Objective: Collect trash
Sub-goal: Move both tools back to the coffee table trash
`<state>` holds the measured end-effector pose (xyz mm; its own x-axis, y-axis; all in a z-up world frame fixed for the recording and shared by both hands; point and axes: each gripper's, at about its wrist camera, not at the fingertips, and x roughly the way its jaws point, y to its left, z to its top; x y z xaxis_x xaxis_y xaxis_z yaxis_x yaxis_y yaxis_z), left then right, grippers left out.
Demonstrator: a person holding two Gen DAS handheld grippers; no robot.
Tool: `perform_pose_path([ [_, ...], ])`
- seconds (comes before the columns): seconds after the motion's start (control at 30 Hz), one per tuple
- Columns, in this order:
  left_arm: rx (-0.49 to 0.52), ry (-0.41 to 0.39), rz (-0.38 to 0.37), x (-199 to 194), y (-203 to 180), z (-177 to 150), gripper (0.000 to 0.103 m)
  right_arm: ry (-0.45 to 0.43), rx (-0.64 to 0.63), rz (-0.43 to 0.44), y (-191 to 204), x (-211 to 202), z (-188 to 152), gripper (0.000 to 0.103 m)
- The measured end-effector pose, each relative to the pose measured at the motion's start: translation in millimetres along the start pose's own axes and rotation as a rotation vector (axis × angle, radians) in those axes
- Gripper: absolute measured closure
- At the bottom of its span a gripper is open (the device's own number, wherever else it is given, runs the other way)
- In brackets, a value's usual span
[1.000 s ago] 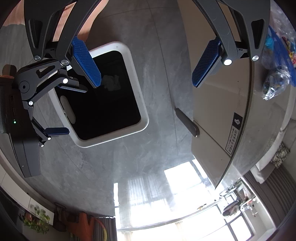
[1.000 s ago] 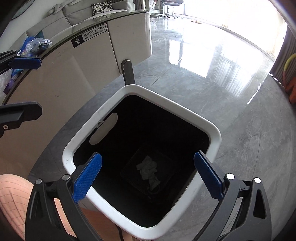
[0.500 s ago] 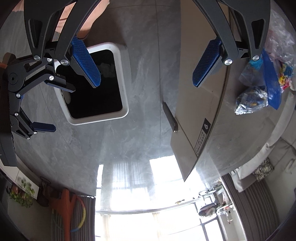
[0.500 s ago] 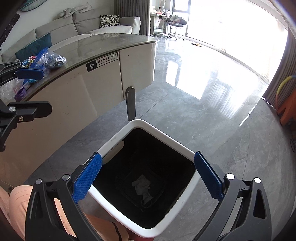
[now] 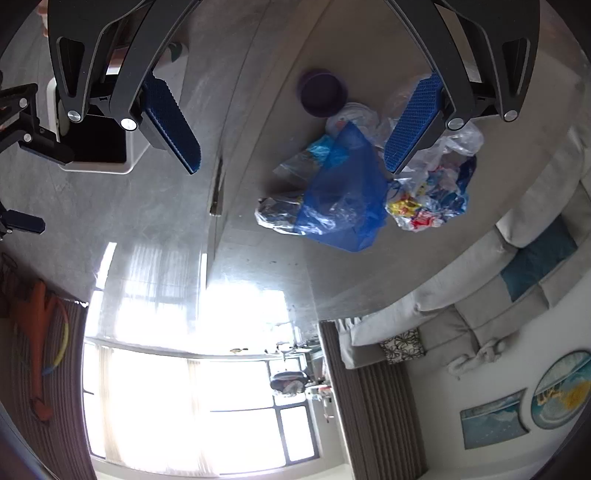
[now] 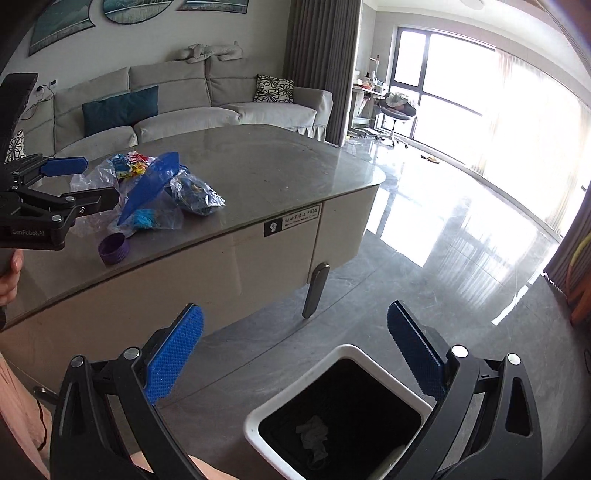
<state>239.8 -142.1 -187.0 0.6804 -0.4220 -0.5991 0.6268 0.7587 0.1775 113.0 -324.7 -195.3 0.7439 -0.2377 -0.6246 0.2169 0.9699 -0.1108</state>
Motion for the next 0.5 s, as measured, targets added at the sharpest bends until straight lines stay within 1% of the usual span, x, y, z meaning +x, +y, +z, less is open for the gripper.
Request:
perform_pose_path([
  [0.2, -0.088, -0.024, 0.08, -10.1, 53.7, -9.3, 0.005, -0.076, -0.057, 0.083, 47.7, 8.3, 39.1, 0.004],
  [0.37, -0.142, -0.042, 0.134, -14.1, 85.9, -17.2, 0.005, -0.095, -0.071, 0.17, 83.0, 21.4, 65.8, 0.004],
  [0.5, -0.196, -0.038, 0.159, -10.5, 108.4, -25.1, 0.005, -0.109, -0.084, 0.205, 104.1, 34.2, 83.8, 0.004],
])
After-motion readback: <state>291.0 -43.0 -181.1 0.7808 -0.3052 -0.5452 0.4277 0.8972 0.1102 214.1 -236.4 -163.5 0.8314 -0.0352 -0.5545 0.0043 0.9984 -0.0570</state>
